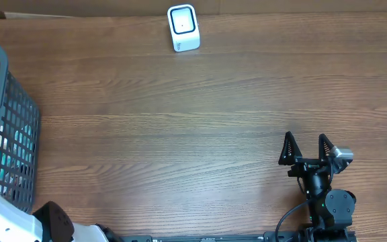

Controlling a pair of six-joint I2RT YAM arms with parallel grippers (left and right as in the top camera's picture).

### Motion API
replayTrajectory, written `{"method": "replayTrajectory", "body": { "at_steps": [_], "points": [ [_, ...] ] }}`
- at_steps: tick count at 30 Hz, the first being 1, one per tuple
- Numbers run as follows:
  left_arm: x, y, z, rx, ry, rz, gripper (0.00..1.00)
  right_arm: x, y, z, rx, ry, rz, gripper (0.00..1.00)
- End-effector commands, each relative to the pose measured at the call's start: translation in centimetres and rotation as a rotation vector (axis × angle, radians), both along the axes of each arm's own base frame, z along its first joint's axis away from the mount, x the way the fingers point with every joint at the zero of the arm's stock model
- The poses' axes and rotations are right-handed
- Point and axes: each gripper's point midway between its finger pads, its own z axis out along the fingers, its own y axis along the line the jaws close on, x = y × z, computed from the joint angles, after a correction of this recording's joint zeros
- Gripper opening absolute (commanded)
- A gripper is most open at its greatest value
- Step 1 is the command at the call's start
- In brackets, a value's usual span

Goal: Scan the item barcode
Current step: 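Lower the left gripper into the basket and grasp the small teal box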

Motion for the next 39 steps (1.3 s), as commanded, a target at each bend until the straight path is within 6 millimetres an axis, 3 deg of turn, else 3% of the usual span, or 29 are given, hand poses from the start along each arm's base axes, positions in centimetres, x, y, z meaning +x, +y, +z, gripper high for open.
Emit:
{"method": "replayTrajectory", "body": {
  "at_steps": [1,5,12,21,26,32,39],
  "points": [
    [-1.7,2.3,-0.1,0.001,0.004,0.046,0.93,0.0,-0.1,-0.1,-0.004,-0.008,-0.009,1.0],
    [-1.3,3.1,-2.1,-0.04,0.052,-0.006,0.91,0.0,-0.1,-0.1,-0.004,-0.008,-0.009,1.0],
    [-2.4,4.4,-9.9,-0.204,0.259,-0.008,0.86,0.0,-0.1,-0.1,-0.004,-0.008,-0.009,1.0],
    [-4.5,5.6,-17.6,-0.349,0.387,-0.029,0.86,0.0,0.3,-0.1,-0.004,-0.008,0.009,1.0],
    [-4.6,5.5,-21.4,-0.399,0.43,-0.038,0.79,0.0,0.3,-0.1,-0.004,-0.008,0.009,1.0],
    [-4.9,5.3,-25.3,-0.439,0.464,-0.036,0.78,0.0,0.3,-0.1,-0.004,-0.008,0.009,1.0],
    [-5.3,5.7,-27.7,-0.437,0.485,-0.017,0.79,0.0,0.3,-0.1,-0.004,-0.008,0.009,1.0]
  ]
}}
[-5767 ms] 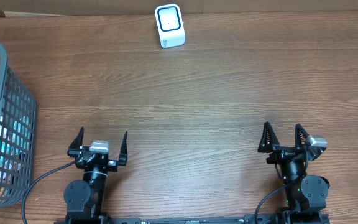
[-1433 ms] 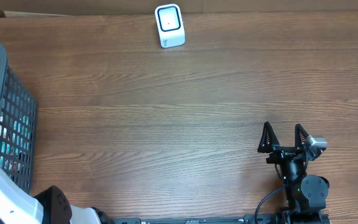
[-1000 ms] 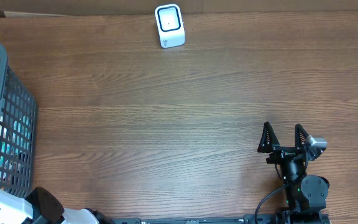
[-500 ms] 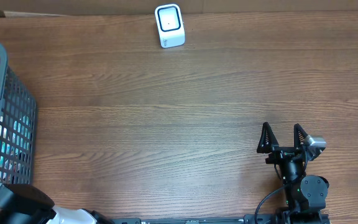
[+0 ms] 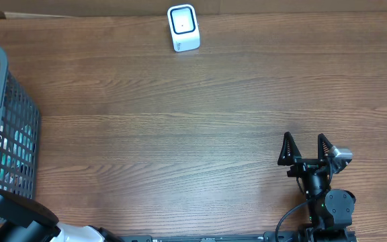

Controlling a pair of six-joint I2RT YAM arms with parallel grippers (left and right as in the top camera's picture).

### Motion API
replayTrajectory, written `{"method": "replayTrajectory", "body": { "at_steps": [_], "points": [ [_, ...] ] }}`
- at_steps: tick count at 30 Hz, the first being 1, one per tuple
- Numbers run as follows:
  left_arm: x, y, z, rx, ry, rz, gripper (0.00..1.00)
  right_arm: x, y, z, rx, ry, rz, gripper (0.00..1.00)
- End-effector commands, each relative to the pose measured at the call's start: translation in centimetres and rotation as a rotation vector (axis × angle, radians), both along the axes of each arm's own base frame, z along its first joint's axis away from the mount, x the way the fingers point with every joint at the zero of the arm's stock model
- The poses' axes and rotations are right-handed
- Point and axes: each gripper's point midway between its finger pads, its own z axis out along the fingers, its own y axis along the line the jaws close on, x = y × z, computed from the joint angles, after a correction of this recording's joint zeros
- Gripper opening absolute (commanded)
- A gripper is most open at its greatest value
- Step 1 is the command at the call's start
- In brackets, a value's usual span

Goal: Scan the item barcode
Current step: 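Lower the left gripper into the basket and grasp the small teal box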

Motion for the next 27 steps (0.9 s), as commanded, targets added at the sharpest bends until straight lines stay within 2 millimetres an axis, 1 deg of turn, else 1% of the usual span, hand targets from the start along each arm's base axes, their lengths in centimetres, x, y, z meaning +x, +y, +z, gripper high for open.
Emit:
{"method": "replayTrajectory", "body": {
  "at_steps": [1,6,10,16,25,27],
  "points": [
    [-0.3,0.2,-0.9,0.006,0.011,-0.008,0.79,0.0,0.0,-0.1,-0.004,-0.008,-0.005,1.0],
    [-0.2,0.4,-1.5,0.016,0.009,-0.012,0.78,0.0,0.0,-0.1,-0.004,-0.008,-0.005,1.0],
    [-0.5,0.9,-2.1,0.034,0.03,-0.011,0.77,0.0,0.0,-0.1,-0.004,-0.008,-0.005,1.0],
    [-0.3,1.2,-2.8,0.031,0.036,-0.02,0.75,0.0,0.0,-0.1,-0.004,-0.008,-0.005,1.0],
    [-0.5,1.8,-5.0,0.008,0.092,-0.017,0.73,0.0,0.0,-0.1,-0.004,-0.008,-0.005,1.0],
    [-0.5,2.1,-5.5,0.01,0.102,-0.015,0.7,0.0,0.0,-0.1,-0.004,-0.008,-0.005,1.0]
  ]
}}
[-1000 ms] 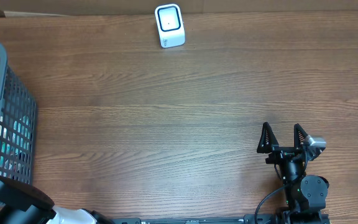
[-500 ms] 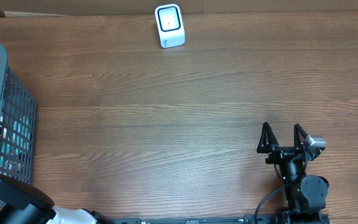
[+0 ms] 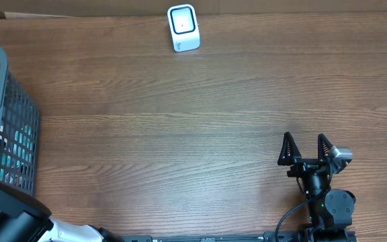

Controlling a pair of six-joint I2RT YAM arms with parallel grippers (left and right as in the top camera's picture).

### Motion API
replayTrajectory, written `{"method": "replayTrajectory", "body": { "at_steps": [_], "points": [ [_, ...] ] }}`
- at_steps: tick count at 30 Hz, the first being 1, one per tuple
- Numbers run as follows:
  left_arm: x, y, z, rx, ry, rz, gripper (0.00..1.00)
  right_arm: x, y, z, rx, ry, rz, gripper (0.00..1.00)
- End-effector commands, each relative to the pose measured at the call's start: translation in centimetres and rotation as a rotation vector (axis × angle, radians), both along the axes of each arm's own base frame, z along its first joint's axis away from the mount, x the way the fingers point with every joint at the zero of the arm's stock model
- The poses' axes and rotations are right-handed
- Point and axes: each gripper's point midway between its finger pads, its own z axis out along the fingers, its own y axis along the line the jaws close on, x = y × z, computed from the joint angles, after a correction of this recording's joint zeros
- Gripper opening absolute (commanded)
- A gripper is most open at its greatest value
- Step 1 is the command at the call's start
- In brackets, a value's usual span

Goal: Scan the item barcode
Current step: 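Lower the left gripper into the basket and grasp the small teal box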

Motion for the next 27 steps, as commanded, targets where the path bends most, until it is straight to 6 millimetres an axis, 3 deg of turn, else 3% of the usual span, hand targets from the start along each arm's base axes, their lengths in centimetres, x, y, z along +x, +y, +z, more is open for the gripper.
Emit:
{"method": "replayTrajectory", "body": {
  "at_steps": [1,5,10,18,25,27],
  "points": [
    [-0.5,0.6,-1.2,0.001,0.041,-0.006,0.69,0.0,0.0,-0.1,-0.004,-0.008,-0.005,1.0],
    [-0.4,1.0,-1.8,0.003,0.047,-0.005,0.62,0.0,0.0,-0.1,-0.004,-0.008,-0.005,1.0],
    [-0.5,1.4,-2.8,0.001,0.071,0.002,0.45,0.0,0.0,-0.1,-0.004,-0.007,-0.005,1.0],
    [-0.4,1.5,-4.1,-0.02,0.086,0.009,0.41,0.0,0.0,-0.1,-0.004,-0.008,-0.005,1.0],
    [-0.1,1.9,-4.0,-0.001,0.072,0.009,0.42,0.0,0.0,-0.1,-0.004,-0.008,-0.005,1.0],
    [0.0,2.1,-4.2,0.001,0.07,0.009,0.47,0.0,0.0,-0.1,-0.004,-0.008,-0.005,1.0]
  ]
}}
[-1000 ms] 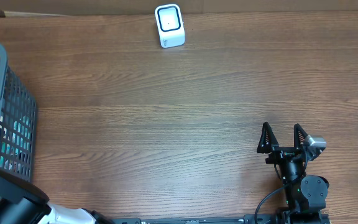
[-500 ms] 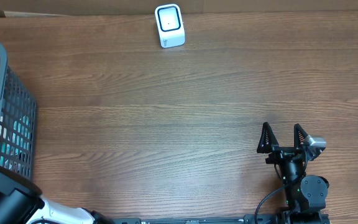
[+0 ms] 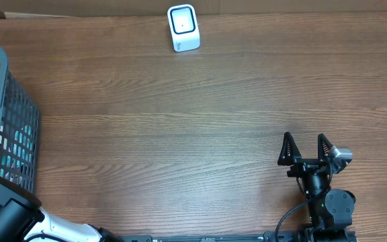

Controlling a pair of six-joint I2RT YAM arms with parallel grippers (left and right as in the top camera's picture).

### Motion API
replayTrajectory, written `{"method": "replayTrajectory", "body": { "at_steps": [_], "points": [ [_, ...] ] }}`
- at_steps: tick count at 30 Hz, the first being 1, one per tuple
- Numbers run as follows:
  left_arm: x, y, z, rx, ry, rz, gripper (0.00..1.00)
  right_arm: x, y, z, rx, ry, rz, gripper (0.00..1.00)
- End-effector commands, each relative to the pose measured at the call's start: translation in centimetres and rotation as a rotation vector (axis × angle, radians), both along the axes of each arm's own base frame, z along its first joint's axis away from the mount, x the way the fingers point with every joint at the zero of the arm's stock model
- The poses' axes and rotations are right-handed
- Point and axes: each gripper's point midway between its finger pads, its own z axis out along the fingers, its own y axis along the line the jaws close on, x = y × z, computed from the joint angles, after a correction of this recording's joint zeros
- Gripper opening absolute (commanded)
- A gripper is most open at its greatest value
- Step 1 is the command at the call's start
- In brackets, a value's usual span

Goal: Scan the item barcode
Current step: 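Lower the left gripper into the basket and grasp the small teal box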

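The white barcode scanner (image 3: 183, 27) stands at the table's far edge, its dark window facing up. Teal items (image 3: 20, 144) show through the mesh of the grey basket (image 3: 15, 101) at the left edge; no barcode can be made out. My left arm (image 3: 7, 216) reaches from the bottom left corner over the basket's near end, and its gripper is out of view. My right gripper (image 3: 307, 149) rests at the near right with its fingers spread apart and nothing between them.
The brown wooden table (image 3: 193, 121) lies between the basket and the scanner. The right arm's base (image 3: 331, 208) and cable sit at the near edge.
My left arm has shifted slightly lower and further left at the basket's near end. The right arm, scanner and basket have not moved.
At first a white link of my left arm lay in the bottom left corner beside the basket. Then its dark forearm was over the basket's near end, and it has stayed there with small shifts. The right gripper has stood open and still.
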Motion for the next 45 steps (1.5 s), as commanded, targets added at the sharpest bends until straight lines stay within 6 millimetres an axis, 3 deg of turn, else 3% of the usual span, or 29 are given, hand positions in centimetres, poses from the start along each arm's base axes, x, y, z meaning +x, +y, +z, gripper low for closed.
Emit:
{"method": "replayTrajectory", "body": {
  "at_steps": [1,5,11,19,20,22,27,32,40,45],
  "points": [
    [-0.2,0.4,-0.8,0.002,0.013,0.01,0.5,0.0,0.0,-0.1,-0.004,-0.008,-0.005,1.0],
    [0.6,0.4,-0.9,-0.007,-0.024,0.002,0.65,0.0,0.0,-0.1,-0.004,-0.009,-0.005,1.0],
    [1.1,0.2,-0.9,-0.016,-0.05,-0.003,0.59,0.0,0.0,-0.1,-0.004,-0.008,-0.005,1.0],
    [1.1,0.3,-0.9,-0.015,-0.051,-0.003,0.35,0.0,0.0,-0.1,-0.004,-0.009,-0.005,1.0],
    [1.2,0.3,-0.9,-0.014,-0.053,-0.002,0.28,0.0,0.0,-0.1,-0.004,-0.008,-0.005,1.0],
    [1.3,0.3,-0.9,-0.015,-0.057,-0.003,0.04,0.0,0.0,-0.1,-0.004,-0.009,-0.005,1.0],
    [1.4,0.0,-0.4,-0.029,-0.068,-0.005,0.04,0.0,0.0,-0.1,-0.004,-0.009,-0.005,1.0],
    [2.4,-0.1,2.3,-0.038,-0.124,-0.015,0.04,0.0,0.0,-0.1,-0.004,-0.009,-0.005,1.0],
    [3.6,0.6,10.4,0.047,-0.228,-0.01,0.04,0.0,0.0,-0.1,-0.004,-0.009,-0.005,1.0],
    [3.3,0.4,11.3,0.068,-0.23,-0.035,0.04,0.0,0.0,-0.1,-0.004,-0.009,-0.005,1.0]
  ]
}}
